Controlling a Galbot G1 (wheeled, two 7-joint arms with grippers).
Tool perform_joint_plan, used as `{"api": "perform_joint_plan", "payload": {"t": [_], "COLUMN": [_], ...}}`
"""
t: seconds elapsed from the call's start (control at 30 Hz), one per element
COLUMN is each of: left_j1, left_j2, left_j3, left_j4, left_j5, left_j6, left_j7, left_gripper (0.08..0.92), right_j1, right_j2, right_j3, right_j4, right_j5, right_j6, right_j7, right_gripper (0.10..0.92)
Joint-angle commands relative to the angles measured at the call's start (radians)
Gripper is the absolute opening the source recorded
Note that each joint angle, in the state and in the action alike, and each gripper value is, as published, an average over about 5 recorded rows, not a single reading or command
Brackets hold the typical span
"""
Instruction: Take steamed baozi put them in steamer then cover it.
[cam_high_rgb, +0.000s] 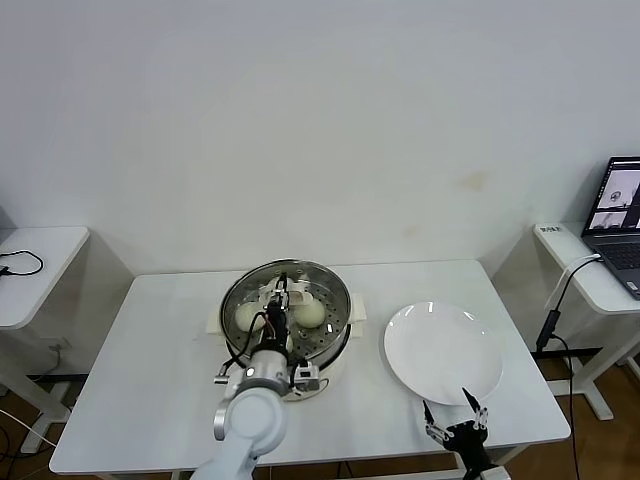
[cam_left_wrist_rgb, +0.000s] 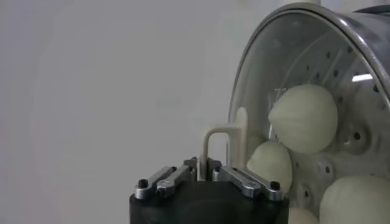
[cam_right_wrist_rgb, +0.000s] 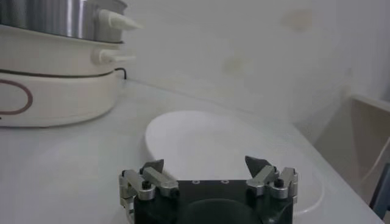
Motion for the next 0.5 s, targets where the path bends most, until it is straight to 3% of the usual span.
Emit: {"api": "perform_joint_plan", "payload": {"t": [0.03,0.33,0.5], "left_j1": [0.085,0.325,0.474], "left_j2": [0.046,0.122,0.134], "left_j3": [-0.017,-0.097,-0.221], "left_j4": [-0.123,-0.356,-0.398], "left_j5": [-0.033,-0.254,-0.589], "left_j6": [-0.016,-0.104,-0.218], "left_j7": [-0.025,-0.146,-0.293], "left_gripper": [0.449,0.717,0.81], "right_j1": [-0.006,-0.009,-0.012], "right_j2": [0.002,0.002,0.003], "right_j3": [-0.001,0.001,-0.001], "right_j4": [0.007,-0.004,-0.004], "right_j5": [-0.003,-0.002,-0.001], "right_j6": [0.001,0.003,0.004], "right_j7": [0.001,0.001,0.002], "right_gripper": [0.823,0.823,0.823]}}
